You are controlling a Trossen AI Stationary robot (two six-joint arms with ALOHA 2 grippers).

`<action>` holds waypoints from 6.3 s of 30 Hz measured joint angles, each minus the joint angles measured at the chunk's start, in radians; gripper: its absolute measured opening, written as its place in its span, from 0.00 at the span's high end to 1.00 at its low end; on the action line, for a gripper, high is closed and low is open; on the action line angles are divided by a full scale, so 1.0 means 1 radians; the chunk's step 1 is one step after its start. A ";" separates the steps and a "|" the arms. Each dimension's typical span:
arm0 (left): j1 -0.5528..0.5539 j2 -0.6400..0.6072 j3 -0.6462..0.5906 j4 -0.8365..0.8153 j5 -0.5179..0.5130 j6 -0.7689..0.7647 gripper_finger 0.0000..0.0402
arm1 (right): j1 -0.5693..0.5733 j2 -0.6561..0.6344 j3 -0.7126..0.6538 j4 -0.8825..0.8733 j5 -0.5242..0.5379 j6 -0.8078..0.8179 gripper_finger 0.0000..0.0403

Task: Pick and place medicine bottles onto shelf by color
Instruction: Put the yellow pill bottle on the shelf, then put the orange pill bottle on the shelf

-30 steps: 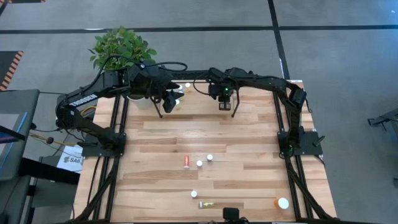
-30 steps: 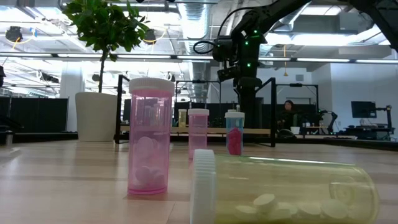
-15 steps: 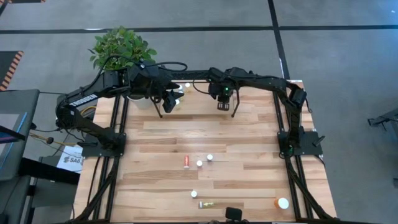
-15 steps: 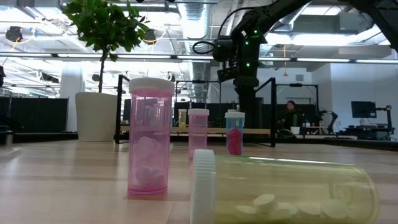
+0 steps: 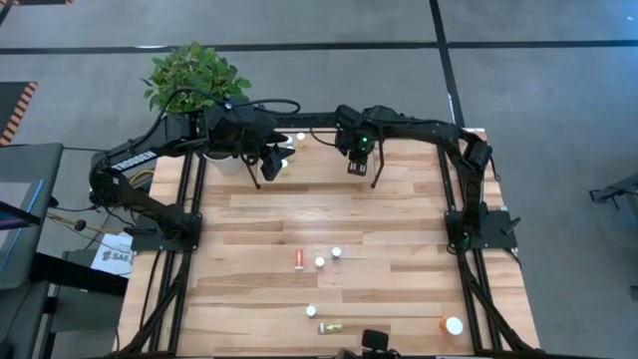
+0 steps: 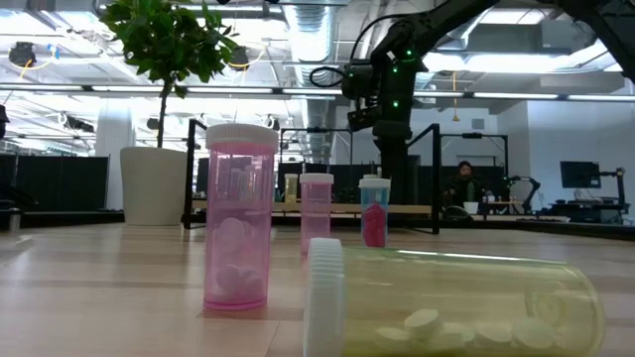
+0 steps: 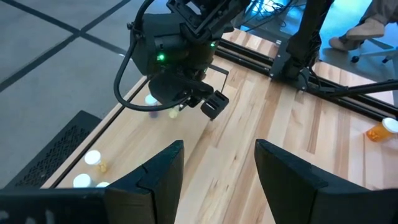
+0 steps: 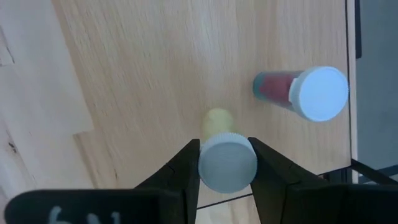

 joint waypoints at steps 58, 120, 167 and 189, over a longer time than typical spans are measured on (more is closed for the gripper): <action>0.000 0.000 0.000 0.003 0.000 -0.041 0.55 | -0.012 -0.001 -0.040 0.038 -0.052 -0.118 0.63; -0.199 0.140 -0.011 0.016 -0.046 -0.259 0.55 | 1.027 -0.708 -0.209 -0.534 0.012 1.540 0.41; -0.547 0.239 -0.010 0.094 -0.181 -0.542 0.55 | 1.486 -0.327 -0.400 -0.104 -0.477 1.847 0.27; -0.547 0.238 -0.010 0.093 -0.180 -0.549 0.55 | 1.520 -0.327 -0.497 0.063 -0.499 1.865 0.27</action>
